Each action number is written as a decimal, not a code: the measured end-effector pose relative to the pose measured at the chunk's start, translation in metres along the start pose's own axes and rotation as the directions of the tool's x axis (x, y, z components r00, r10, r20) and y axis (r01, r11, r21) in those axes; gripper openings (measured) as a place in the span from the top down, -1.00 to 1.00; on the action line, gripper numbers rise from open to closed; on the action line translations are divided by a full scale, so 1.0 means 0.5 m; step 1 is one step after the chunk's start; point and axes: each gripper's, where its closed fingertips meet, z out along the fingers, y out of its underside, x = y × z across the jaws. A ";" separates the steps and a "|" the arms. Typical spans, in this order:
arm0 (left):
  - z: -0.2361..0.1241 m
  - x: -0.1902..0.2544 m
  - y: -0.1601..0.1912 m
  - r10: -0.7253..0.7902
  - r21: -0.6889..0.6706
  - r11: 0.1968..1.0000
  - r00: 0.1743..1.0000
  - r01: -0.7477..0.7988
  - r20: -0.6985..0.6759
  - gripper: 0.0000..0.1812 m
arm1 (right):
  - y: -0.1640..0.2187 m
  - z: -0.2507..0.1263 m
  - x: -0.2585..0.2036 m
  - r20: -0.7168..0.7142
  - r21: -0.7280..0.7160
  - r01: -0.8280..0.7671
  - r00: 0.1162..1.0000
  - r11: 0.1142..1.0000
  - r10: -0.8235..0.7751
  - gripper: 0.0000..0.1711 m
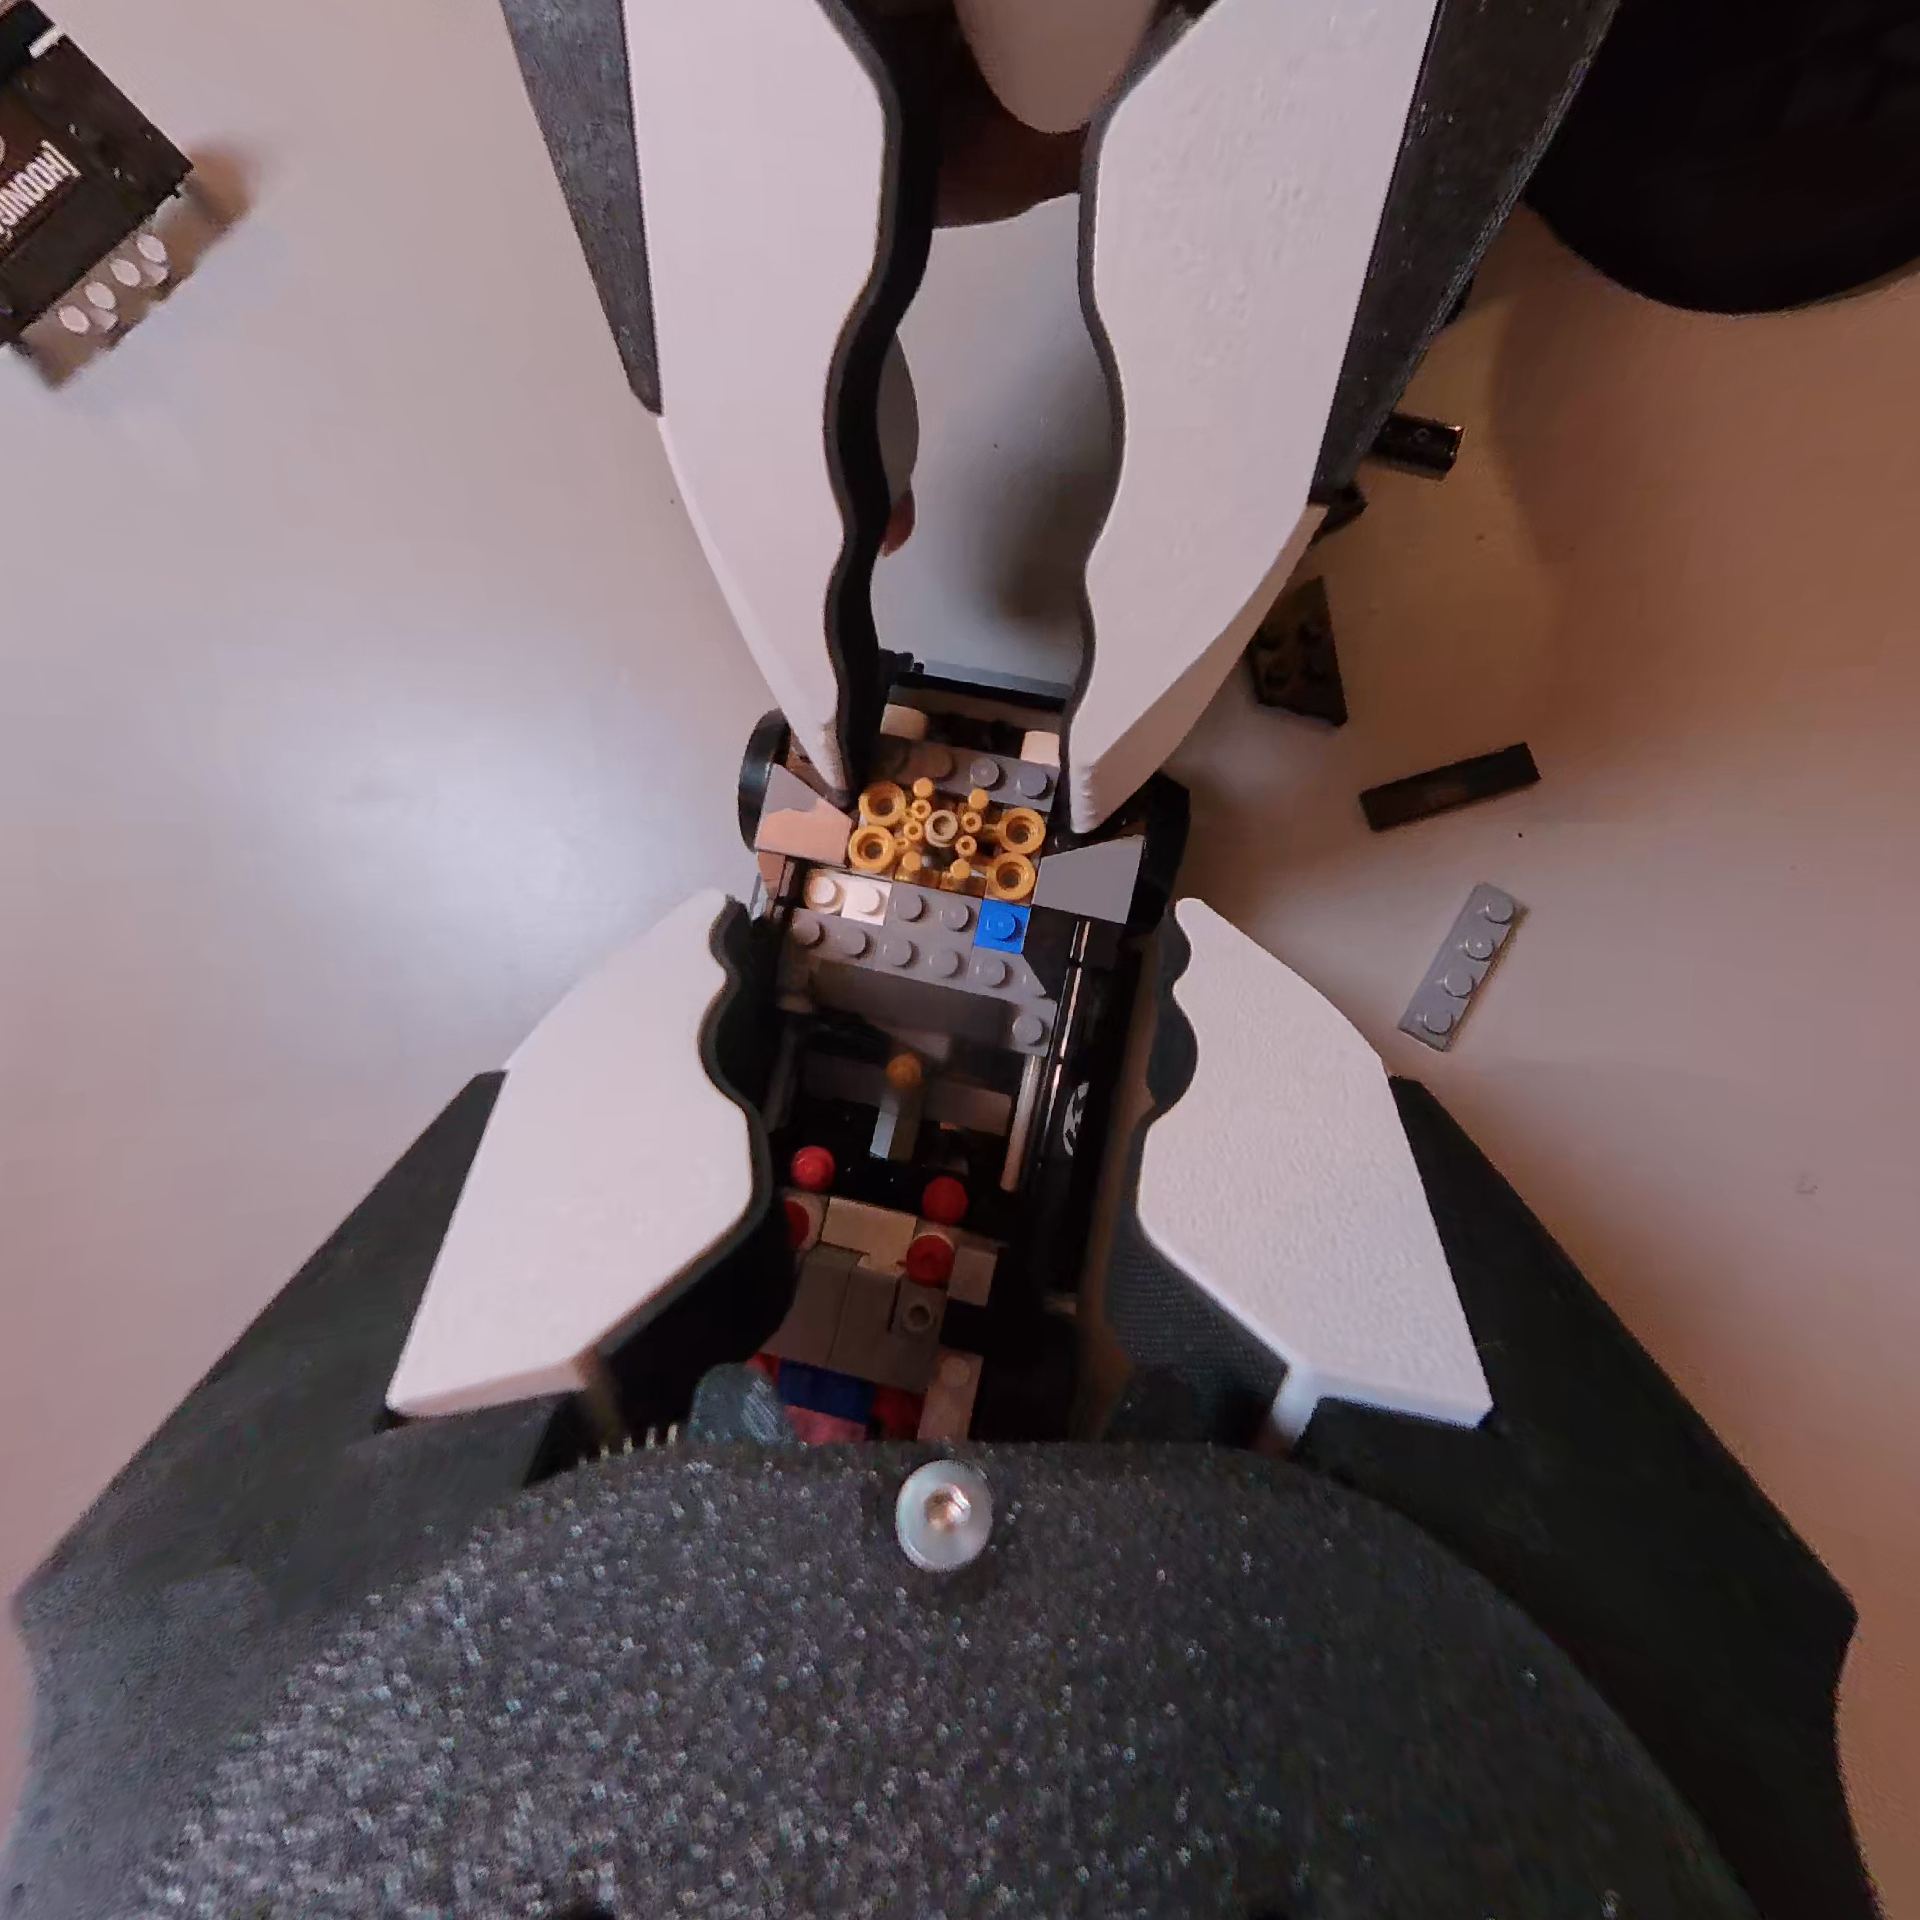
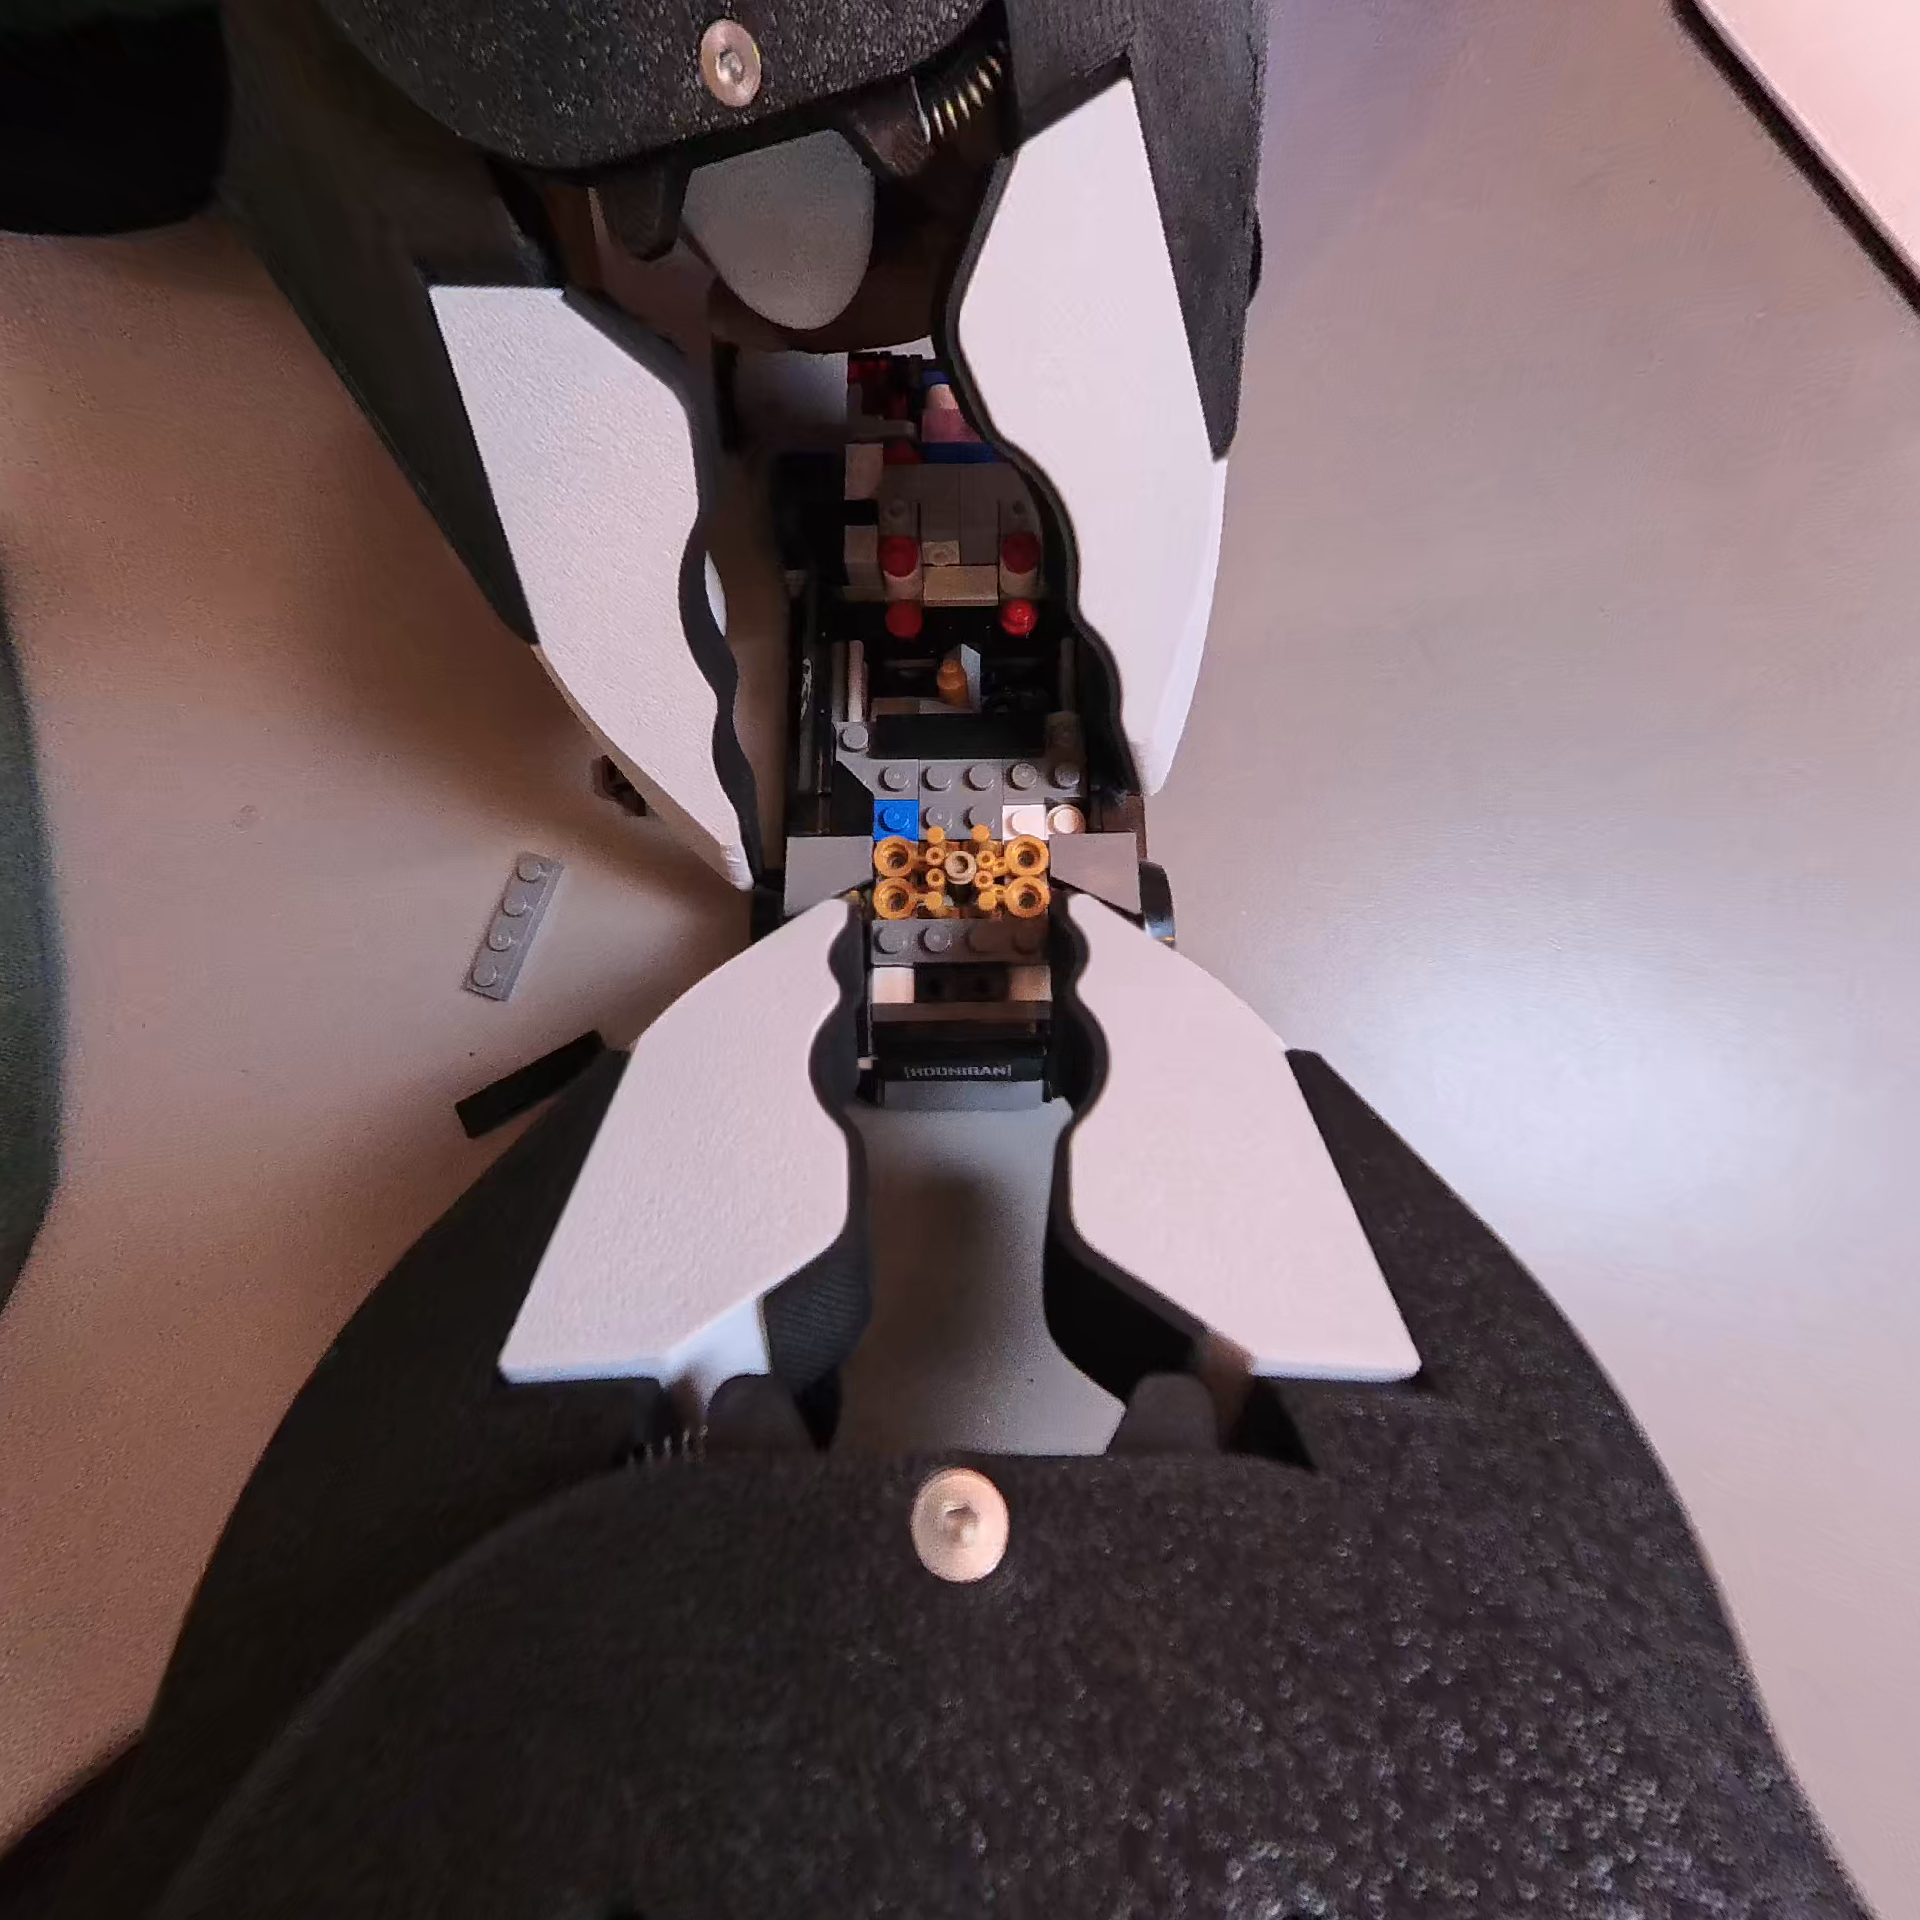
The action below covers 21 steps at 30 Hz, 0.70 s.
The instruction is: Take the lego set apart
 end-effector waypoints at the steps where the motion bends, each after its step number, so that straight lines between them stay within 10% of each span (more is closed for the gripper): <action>1: 0.000 0.000 0.000 0.000 -0.003 1.000 1.000 0.000 0.000 0.19 | 0.000 0.001 -0.001 0.003 -0.001 0.002 1.000 1.000 -0.002 0.59; 17: 0.003 -0.007 0.011 0.029 -0.060 0.998 0.999 -0.026 0.034 0.24 | -0.003 -0.013 0.010 0.012 0.161 -0.065 0.998 0.985 0.064 0.65; 18: 0.002 -0.003 0.012 0.034 -0.069 0.997 0.999 -0.032 0.018 0.23 | -0.017 -0.028 0.023 -0.003 0.223 -0.091 0.996 0.971 0.094 0.97; 21: 0.002 -0.004 0.012 0.030 -0.064 0.998 0.999 -0.028 0.023 0.23 | -0.039 -0.058 0.021 0.014 0.274 -0.075 0.997 0.959 0.074 1.00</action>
